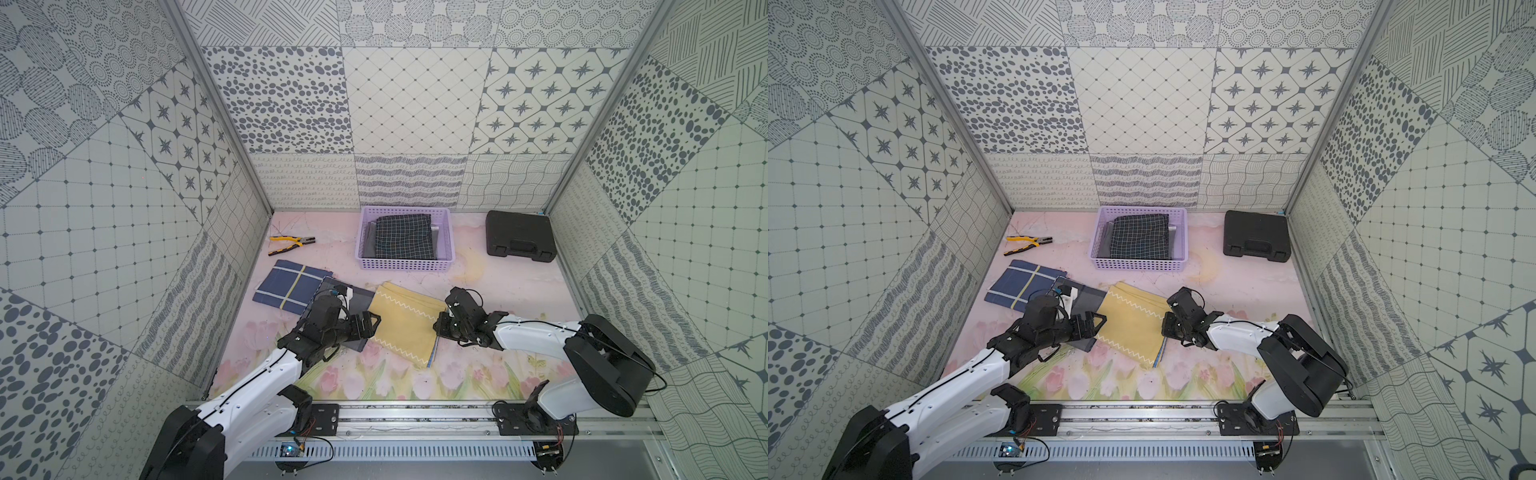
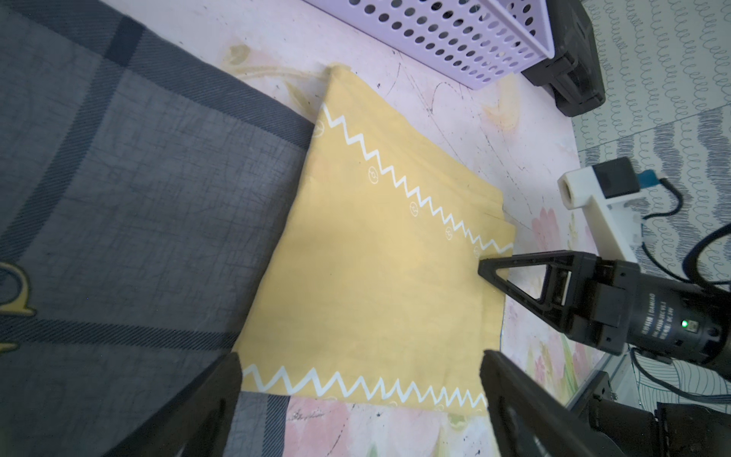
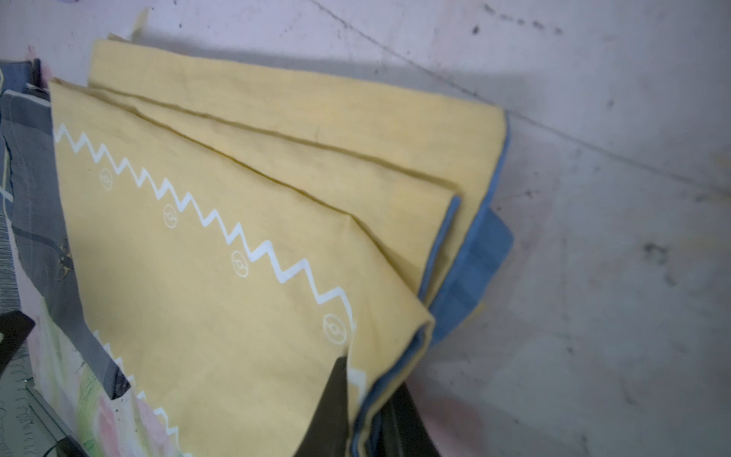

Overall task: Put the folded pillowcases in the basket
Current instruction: Pick up the pillowcase from the center of the board.

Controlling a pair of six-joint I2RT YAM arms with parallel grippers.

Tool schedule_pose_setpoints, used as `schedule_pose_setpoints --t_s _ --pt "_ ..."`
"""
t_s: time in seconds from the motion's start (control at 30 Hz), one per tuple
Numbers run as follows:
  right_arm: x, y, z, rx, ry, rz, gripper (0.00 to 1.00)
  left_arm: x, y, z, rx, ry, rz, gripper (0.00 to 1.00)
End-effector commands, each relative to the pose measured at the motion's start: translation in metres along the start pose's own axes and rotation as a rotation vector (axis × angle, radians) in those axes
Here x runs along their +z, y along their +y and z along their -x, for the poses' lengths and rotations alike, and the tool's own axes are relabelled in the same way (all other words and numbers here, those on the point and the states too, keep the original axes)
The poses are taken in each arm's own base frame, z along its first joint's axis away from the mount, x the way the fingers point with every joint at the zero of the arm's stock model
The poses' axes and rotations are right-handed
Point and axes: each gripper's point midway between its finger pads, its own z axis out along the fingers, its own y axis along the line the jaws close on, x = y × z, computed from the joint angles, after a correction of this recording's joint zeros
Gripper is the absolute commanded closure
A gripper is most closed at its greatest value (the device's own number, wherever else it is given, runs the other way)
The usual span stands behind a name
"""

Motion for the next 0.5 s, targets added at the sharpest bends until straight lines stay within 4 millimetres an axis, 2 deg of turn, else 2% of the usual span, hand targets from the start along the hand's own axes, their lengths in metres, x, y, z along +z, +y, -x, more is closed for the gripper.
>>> schedule_pose_setpoints --t_s 0.0,0.27,0.3,0.47 --pt "0.001 -0.007 -0.002 -0.015 0.003 -0.018 0.91 -0.001 -0.007 0.007 0.008 -0.013 -0.018 0.01" --pt "-0.016 -0.015 0.011 -0.018 -0.012 0.033 0.96 0.004 -0.016 0.011 0.045 0.023 -0.026 0.01" --pt "-0.017 -0.024 0.005 -0.025 0.001 0.018 0.96 0.006 -0.017 0.012 0.049 0.03 -0.025 0.01" --pt "-0.025 -0.036 0.007 -0.059 -0.003 0.003 0.96 0.021 -0.021 0.014 0.069 0.064 -0.024 0.02"
